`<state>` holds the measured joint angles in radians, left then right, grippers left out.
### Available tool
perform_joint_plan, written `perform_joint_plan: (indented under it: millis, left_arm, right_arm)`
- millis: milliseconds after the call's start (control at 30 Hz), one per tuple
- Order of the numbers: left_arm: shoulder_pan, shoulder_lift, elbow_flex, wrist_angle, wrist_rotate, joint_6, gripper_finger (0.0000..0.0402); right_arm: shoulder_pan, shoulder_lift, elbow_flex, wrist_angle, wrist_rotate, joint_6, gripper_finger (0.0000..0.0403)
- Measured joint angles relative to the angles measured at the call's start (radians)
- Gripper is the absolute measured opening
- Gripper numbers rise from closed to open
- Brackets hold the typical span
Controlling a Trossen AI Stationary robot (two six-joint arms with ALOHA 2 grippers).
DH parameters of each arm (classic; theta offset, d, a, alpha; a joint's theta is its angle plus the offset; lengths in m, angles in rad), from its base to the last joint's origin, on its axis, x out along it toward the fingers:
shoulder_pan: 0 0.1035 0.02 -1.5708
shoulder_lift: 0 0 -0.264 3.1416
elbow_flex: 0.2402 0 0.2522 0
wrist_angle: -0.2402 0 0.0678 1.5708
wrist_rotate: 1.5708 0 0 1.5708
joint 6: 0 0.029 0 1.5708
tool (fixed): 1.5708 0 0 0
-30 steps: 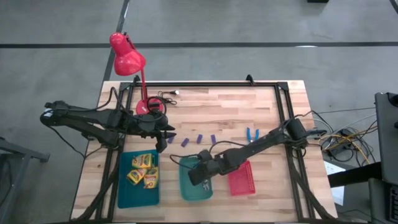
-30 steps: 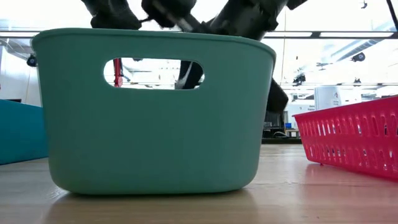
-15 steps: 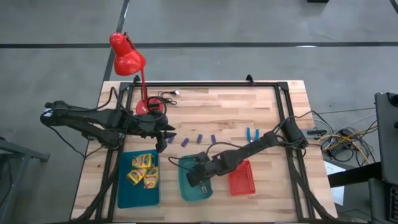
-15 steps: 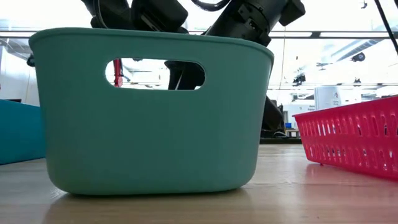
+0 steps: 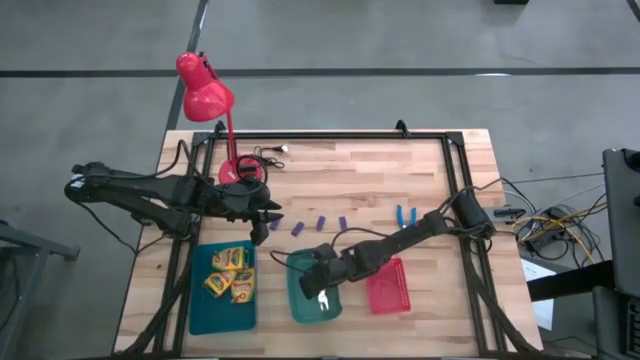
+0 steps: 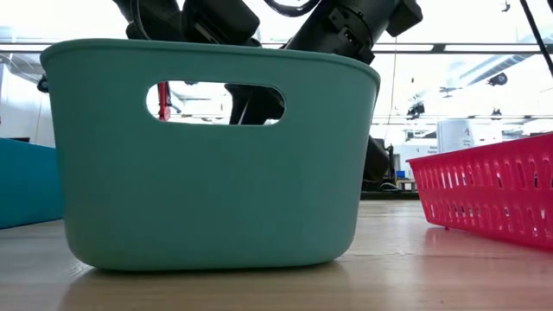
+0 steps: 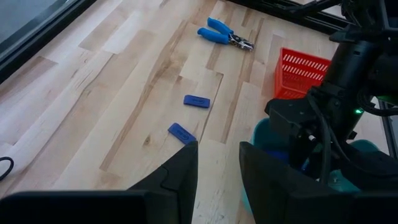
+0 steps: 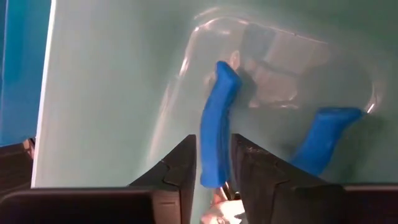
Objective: Pick & Place School Supplies
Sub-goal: Put the blue ticket punch into the green bin
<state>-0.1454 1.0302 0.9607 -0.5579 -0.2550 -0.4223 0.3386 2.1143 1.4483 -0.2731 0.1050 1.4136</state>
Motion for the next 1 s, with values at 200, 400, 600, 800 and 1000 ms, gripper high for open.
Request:
perform_joint_plan:
  millis: [200, 400, 600, 800, 1000]
  left_arm:
    - [0.000, 0.000, 0.000, 0.000, 0.000, 0.000, 0.0122]
    - [0.000, 0.000, 0.000, 0.000, 0.000, 0.000, 0.0122]
    - [0.000, 0.000, 0.000, -0.001, 0.000, 0.000, 0.0122]
    - [0.000, 0.000, 0.000, 0.000, 0.000, 0.000, 0.0122]
    - [0.000, 0.000, 0.000, 0.000, -0.001, 0.000, 0.0122]
  right_arm:
    - [-0.006, -0.002, 0.001, 0.028, 0.002, -0.004, 0.0116]
    - [-0.008, -0.035, 0.001, 0.017, 0.040, -0.056, 0.0120]
    - [-0.010, -0.138, 0.001, -0.111, 0.117, -0.112, 0.0119]
    - [-0.012, -0.276, 0.003, -0.384, 0.210, -0.076, 0.0121]
    - [-0.020, -0.369, 0.001, -0.651, 0.237, -0.004, 0.0118]
